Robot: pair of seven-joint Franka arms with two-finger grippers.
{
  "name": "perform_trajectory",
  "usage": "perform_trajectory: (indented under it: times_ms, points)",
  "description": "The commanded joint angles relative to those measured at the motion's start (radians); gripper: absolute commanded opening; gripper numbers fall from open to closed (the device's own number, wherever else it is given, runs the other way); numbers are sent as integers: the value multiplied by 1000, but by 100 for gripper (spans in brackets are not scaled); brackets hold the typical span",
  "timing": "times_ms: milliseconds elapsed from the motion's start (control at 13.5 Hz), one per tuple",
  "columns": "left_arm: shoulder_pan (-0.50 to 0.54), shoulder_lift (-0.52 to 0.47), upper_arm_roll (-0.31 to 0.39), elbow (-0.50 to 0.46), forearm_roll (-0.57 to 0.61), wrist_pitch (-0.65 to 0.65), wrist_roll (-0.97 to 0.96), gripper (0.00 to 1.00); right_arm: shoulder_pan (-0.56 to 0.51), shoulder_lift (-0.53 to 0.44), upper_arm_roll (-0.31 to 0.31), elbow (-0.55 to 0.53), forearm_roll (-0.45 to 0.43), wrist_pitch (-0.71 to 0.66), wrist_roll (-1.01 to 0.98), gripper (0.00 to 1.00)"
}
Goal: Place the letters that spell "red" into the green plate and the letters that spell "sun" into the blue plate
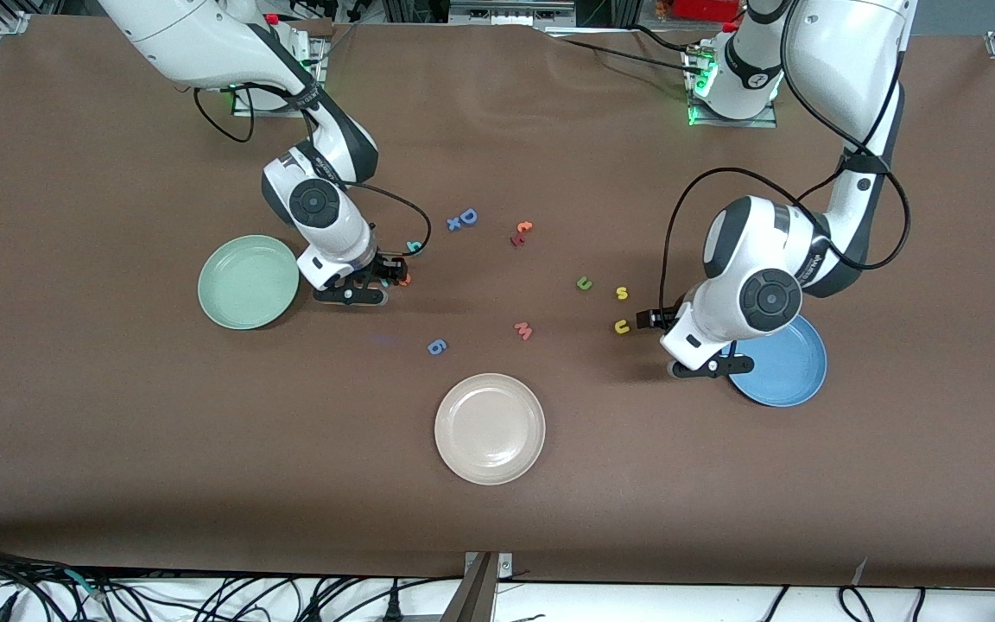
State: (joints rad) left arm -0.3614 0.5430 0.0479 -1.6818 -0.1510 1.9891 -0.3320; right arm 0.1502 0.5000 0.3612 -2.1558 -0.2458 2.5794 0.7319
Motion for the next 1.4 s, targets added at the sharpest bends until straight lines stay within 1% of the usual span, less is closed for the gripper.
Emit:
perform_trajectory:
  times_ms: [0,148,222,370,444,591,665,739,813,887,1035,1109,1331]
  points:
    - [-34,18,9,-6,-28,25,-10,100,11,-1,-10,-1,-26,5,26,65]
    - [-54,41,7,-7,-28,60,-28,100,22,-3,-10,1,-26,5,38,63]
    - [-66,57,9,-7,-30,80,-36,100,22,-3,-10,1,-26,5,38,59]
    - [-94,77,9,-10,-28,117,-102,100,23,-3,-10,1,-26,5,40,59]
    - [-108,84,9,-10,-28,128,-125,100,23,-3,-10,2,-24,5,40,56]
    - [-111,95,9,-13,-28,140,-140,100,22,-3,-10,2,-26,5,41,42]
    - [-111,95,9,-13,-28,140,-140,100,23,-4,-10,2,-26,5,41,38]
    - [-111,95,9,-15,-28,146,-140,100,23,-5,-10,2,-24,5,41,32]
    - [-114,95,9,-33,-27,174,-140,100,22,-5,-10,2,-26,4,41,28]
    - [-123,92,9,-64,-28,221,-140,100,22,-5,-10,2,-24,4,41,22]
    - [-131,94,9,-94,-28,269,-143,100,22,-5,-10,2,-24,2,44,9]
    - [-131,94,7,-104,-28,284,-143,100,22,-5,-10,4,-24,2,62,5]
    - [-131,94,7,-108,-28,289,-143,100,22,-14,-11,10,-24,-14,64,5]
